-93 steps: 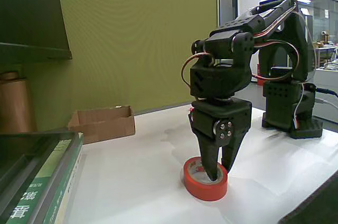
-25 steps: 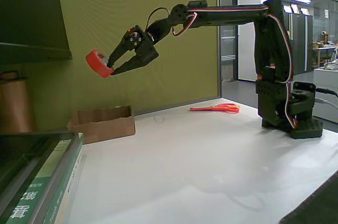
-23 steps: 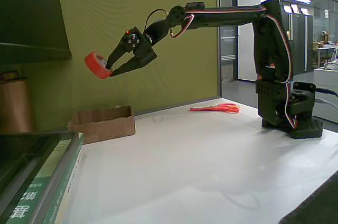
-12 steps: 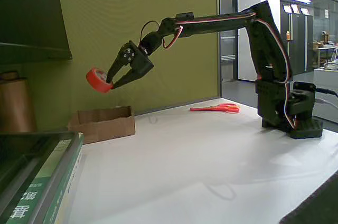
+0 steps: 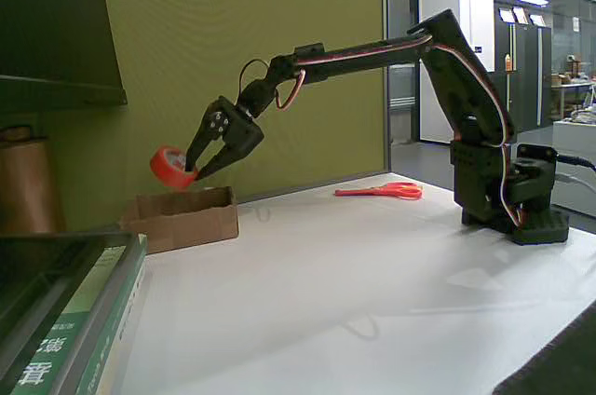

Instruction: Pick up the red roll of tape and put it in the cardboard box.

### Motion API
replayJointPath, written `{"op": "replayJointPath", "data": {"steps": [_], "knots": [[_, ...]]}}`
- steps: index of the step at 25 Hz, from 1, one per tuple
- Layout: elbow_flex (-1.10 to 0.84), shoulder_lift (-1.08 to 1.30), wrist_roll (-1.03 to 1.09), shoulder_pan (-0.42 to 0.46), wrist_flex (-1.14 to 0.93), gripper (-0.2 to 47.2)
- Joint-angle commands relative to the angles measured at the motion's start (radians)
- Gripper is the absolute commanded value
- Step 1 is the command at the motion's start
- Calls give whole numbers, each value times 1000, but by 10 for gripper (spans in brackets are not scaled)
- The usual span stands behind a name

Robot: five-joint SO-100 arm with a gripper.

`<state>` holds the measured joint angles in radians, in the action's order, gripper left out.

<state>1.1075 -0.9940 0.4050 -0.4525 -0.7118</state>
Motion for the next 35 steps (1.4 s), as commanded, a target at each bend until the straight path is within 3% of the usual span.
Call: {"op": "replayJointPath", "data": {"steps": [1,35], "knots": [[-63,0,6,-31,-5,1],[-87,100,2,-61,-14,1]]}}
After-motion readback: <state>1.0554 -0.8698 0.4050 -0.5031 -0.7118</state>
